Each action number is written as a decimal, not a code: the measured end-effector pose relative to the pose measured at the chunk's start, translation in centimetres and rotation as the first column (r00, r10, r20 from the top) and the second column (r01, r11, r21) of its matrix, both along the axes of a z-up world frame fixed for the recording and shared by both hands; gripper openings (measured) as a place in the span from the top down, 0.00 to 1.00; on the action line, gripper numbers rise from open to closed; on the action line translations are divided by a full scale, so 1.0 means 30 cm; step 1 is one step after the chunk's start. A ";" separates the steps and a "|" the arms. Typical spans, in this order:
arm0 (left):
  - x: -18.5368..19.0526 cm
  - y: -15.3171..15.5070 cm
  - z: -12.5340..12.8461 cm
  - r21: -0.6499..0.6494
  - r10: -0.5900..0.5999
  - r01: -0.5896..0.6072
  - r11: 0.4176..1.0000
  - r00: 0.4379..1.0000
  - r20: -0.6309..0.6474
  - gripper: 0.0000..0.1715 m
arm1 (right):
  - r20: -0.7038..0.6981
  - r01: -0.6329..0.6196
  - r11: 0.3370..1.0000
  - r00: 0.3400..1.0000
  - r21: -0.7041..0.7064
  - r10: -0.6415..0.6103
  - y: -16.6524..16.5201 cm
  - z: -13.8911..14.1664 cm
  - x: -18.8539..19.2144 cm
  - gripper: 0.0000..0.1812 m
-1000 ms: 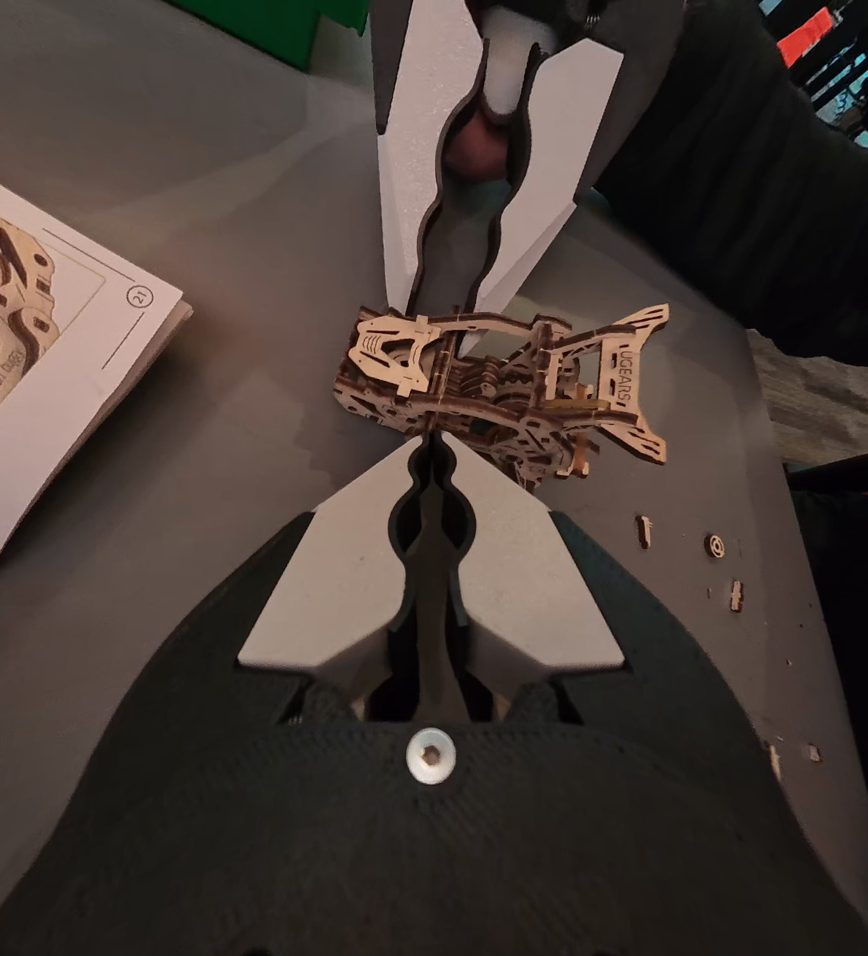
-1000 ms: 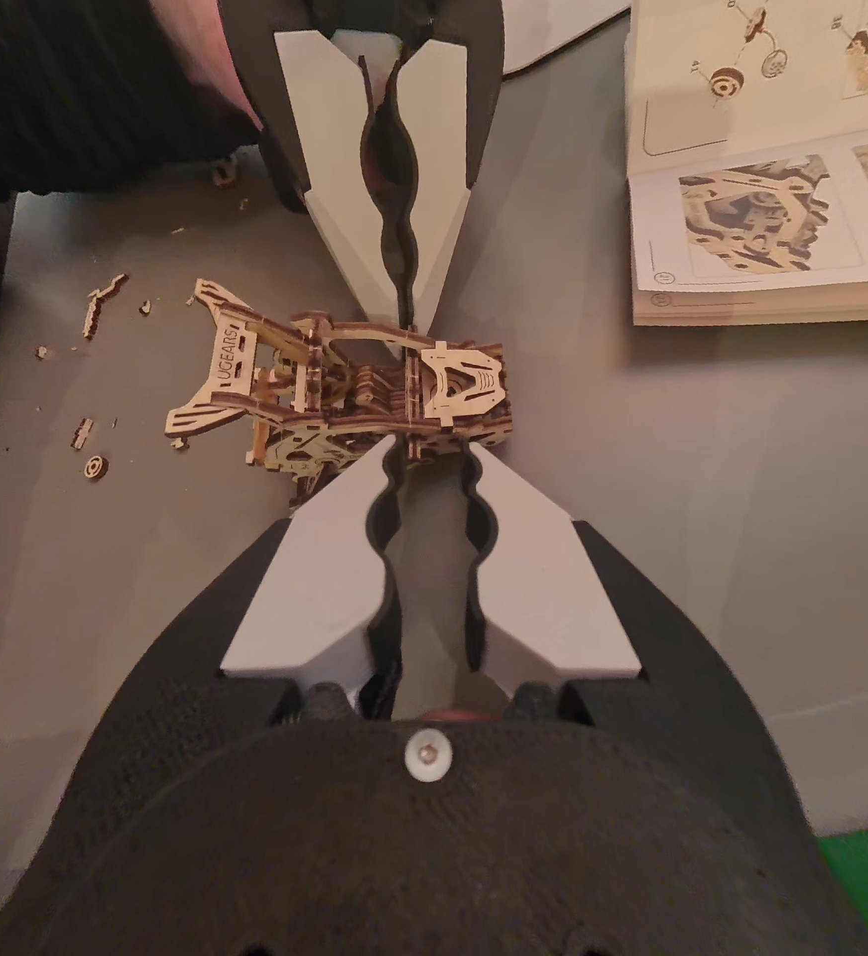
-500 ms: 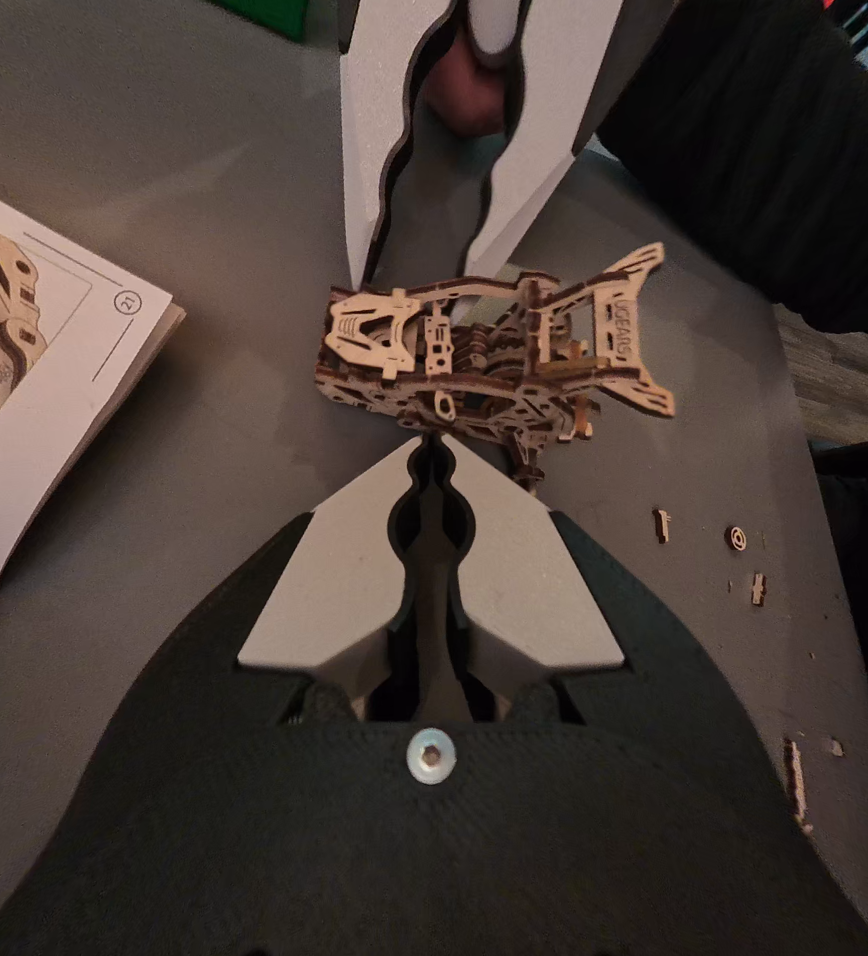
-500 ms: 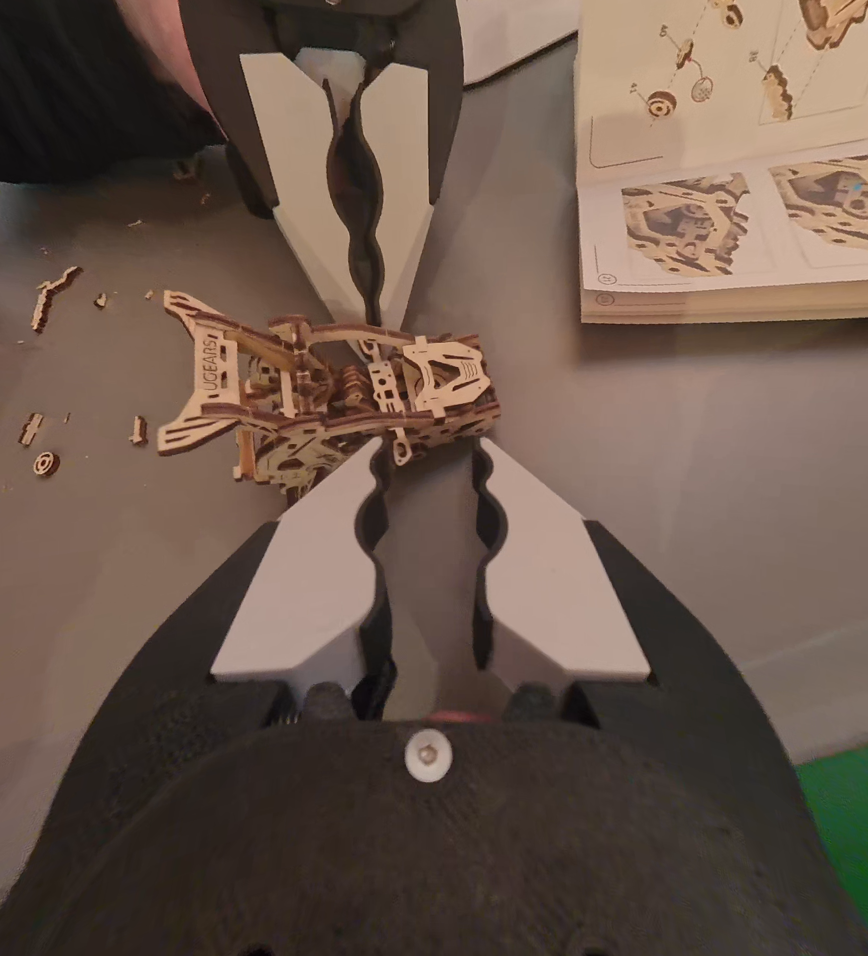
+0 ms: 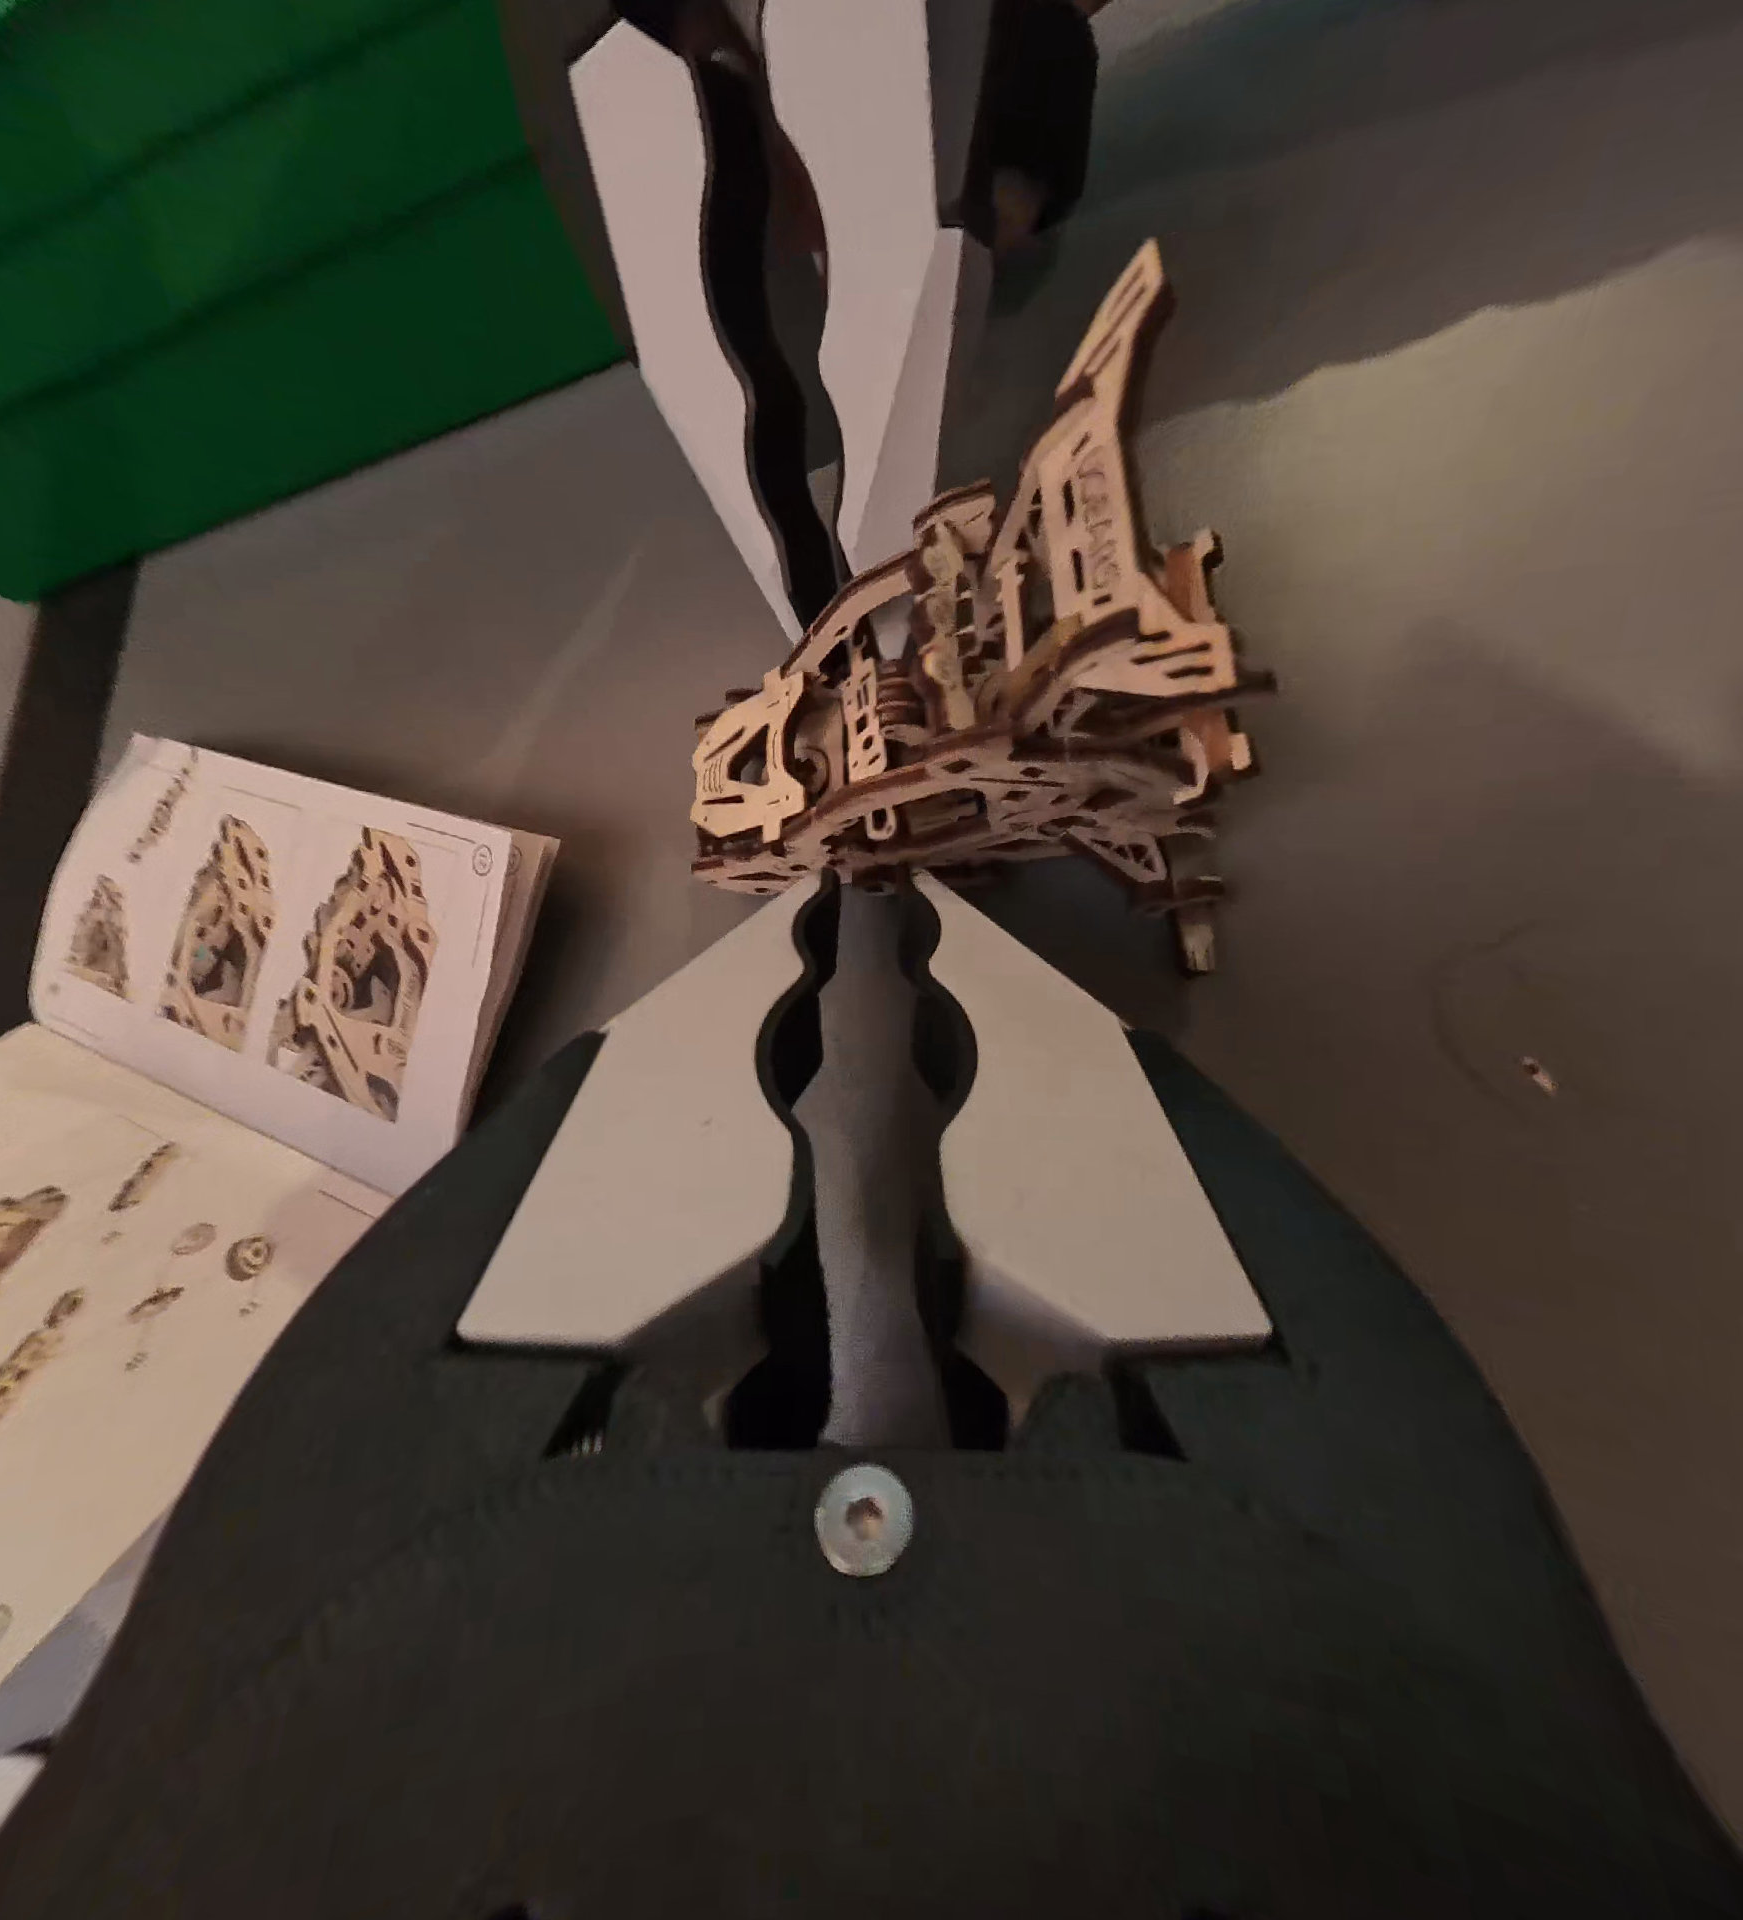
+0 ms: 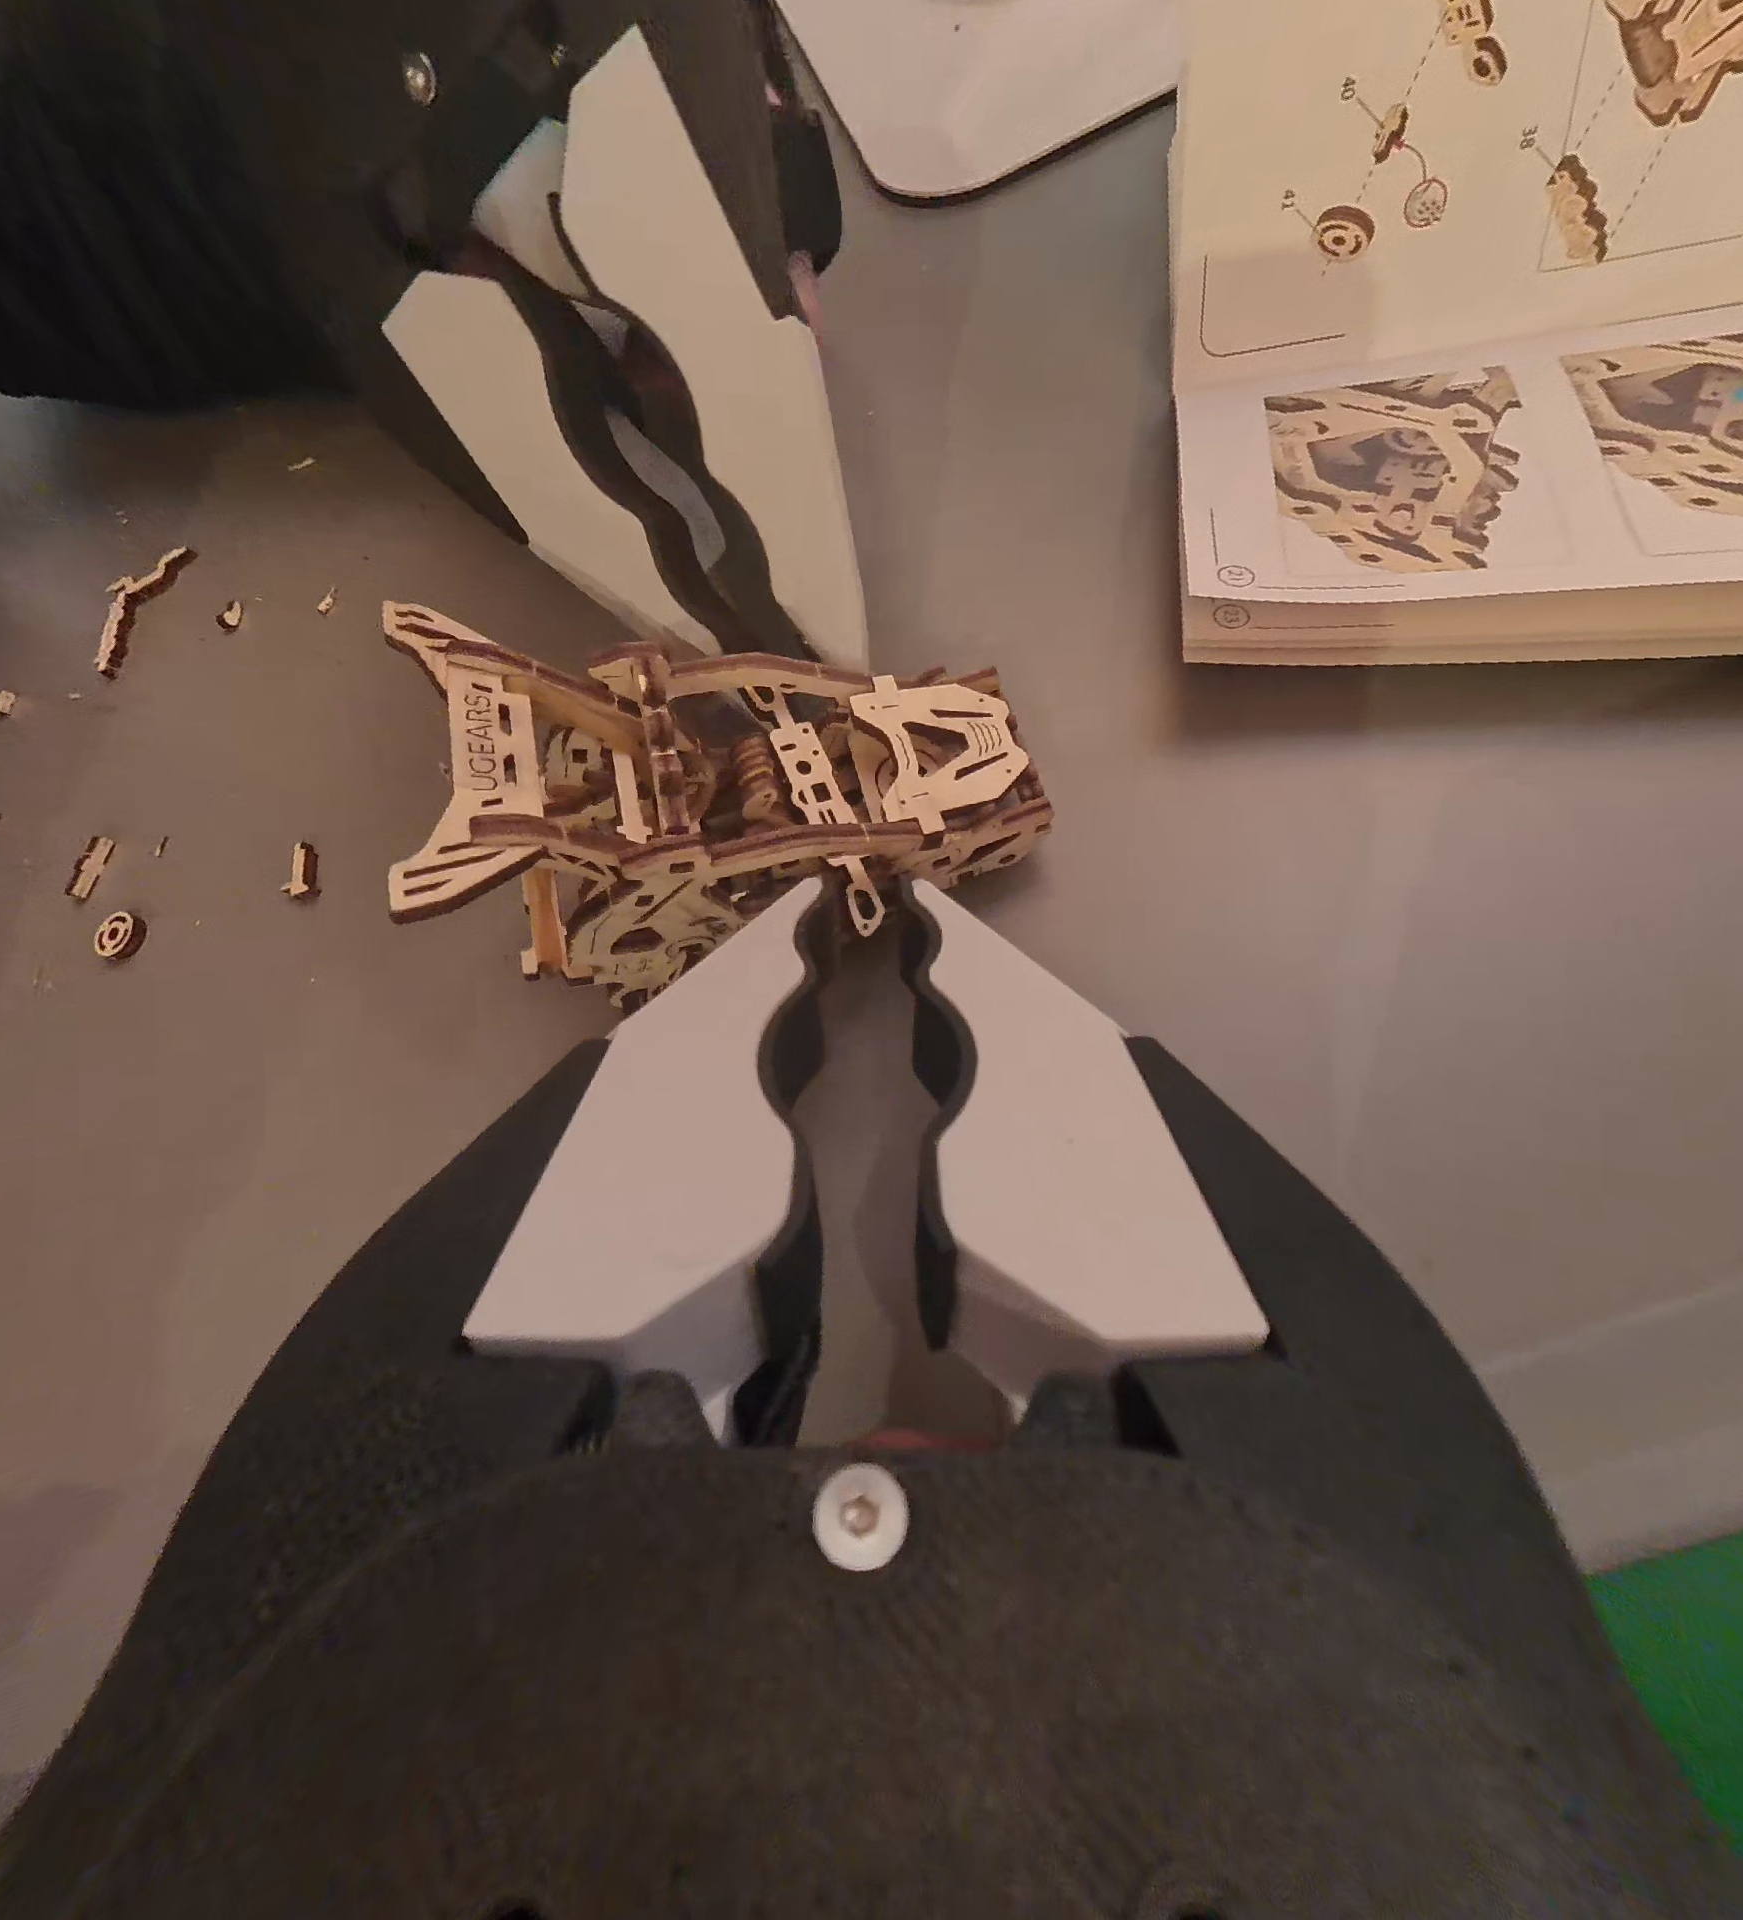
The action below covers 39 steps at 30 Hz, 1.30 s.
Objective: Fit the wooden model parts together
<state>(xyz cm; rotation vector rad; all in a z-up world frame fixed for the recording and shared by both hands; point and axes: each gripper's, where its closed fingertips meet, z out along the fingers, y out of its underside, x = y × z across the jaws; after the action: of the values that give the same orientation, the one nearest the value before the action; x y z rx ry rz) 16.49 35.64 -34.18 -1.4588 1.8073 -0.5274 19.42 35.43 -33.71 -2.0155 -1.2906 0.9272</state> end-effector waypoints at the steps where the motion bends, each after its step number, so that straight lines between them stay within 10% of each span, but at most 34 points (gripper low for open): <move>1: 0.002 0.001 0.005 0.033 -0.003 0.002 0.999 1.000 0.010 0.96 | 0.000 0.001 1.000 1.000 0.000 -0.001 0.001 0.000 0.000 0.96; 39: 0.003 -0.005 0.019 0.214 -0.022 0.016 0.977 0.999 0.027 0.94 | 0.178 0.059 0.997 0.982 0.055 -0.068 -0.009 0.000 0.000 0.98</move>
<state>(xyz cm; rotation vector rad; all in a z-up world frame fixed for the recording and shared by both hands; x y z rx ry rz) 16.58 35.48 -33.61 -1.2817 1.7962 -0.3496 19.41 35.16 -33.70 -2.1284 -1.3215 0.6901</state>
